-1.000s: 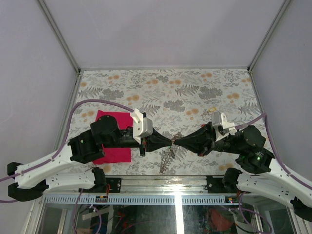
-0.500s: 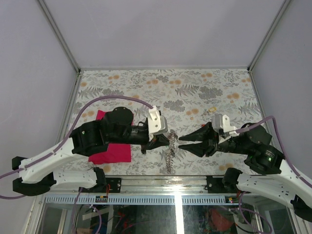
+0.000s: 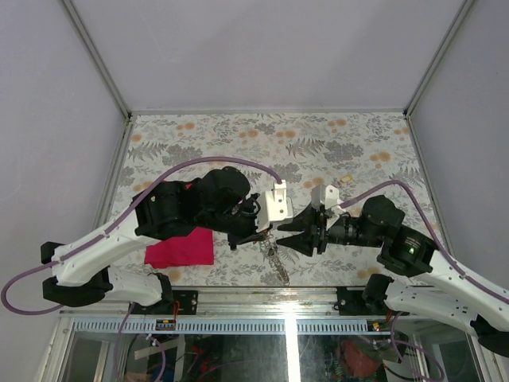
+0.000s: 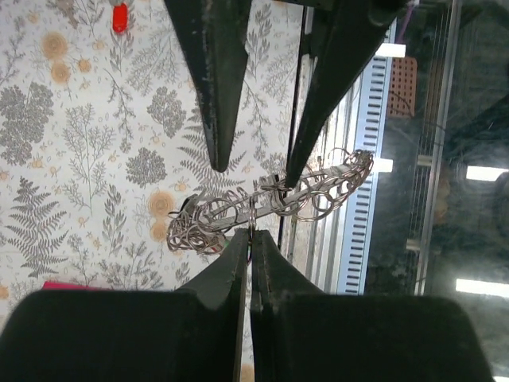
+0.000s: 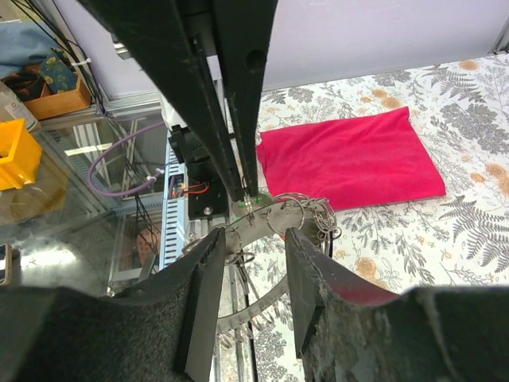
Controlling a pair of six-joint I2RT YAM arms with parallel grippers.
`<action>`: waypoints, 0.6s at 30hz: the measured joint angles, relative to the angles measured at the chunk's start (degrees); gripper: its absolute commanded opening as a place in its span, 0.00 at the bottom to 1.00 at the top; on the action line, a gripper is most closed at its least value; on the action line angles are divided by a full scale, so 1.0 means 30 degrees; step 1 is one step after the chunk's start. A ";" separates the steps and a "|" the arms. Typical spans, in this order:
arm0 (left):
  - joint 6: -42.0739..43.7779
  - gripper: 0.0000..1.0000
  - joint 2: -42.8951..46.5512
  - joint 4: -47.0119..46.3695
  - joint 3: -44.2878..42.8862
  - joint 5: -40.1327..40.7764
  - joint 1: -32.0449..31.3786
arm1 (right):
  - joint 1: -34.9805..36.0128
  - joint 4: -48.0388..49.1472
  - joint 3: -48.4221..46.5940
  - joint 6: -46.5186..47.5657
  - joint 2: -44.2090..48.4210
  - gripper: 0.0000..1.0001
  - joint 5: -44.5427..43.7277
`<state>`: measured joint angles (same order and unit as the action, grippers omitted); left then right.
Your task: Put the keys on the keyring
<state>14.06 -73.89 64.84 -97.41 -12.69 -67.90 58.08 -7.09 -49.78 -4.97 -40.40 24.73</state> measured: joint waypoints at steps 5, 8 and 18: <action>0.0299 0.00 -0.0109 0.1064 -0.0459 0.0102 -0.0124 | 0.0000 0.1333 0.0437 -0.0714 -0.0721 0.41 0.0481; 0.0357 0.00 -0.0109 0.1311 -0.0503 0.0124 -0.0138 | -0.0066 0.2222 0.0940 -0.1464 -0.1188 0.41 0.1413; 0.0357 0.00 -0.0058 0.1683 -0.0503 0.0189 -0.0262 | -0.2127 0.5450 0.1734 -0.4087 -0.2208 0.33 0.4772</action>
<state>15.14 -74.06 69.89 -98.91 -12.12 -68.69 51.70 9.26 -44.58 -17.23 -47.03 39.05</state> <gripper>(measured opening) 0.022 0.369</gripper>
